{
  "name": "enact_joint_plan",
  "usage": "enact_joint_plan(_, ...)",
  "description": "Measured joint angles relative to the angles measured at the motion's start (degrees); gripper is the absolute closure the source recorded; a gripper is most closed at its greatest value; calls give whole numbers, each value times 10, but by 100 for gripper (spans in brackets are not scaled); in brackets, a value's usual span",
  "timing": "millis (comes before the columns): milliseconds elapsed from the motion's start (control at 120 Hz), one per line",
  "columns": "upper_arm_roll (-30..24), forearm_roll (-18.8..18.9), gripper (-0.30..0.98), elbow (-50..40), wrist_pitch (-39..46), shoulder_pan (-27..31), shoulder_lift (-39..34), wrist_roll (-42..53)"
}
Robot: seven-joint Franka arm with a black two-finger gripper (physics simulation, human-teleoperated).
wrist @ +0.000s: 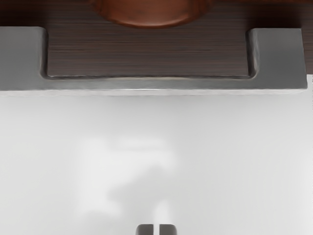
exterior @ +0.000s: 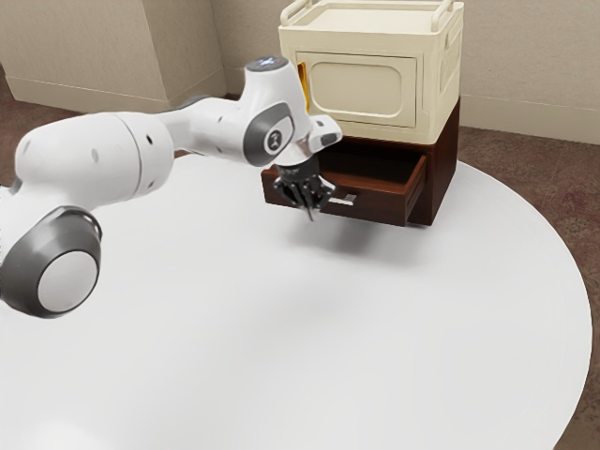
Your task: Push the drawer handle with one arm to close the drawer
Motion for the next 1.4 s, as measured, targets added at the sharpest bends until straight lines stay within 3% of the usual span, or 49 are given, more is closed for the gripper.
enact_joint_plan(333, -43, 16, 79, 131, -29, 39, 87, 9)
enact_joint_plan(783, -42, 23, 78, 246, -40, 49, 172, 16)
enact_joint_plan(1400, -49, 25, 79, 344, 30, 61, 234, 25)
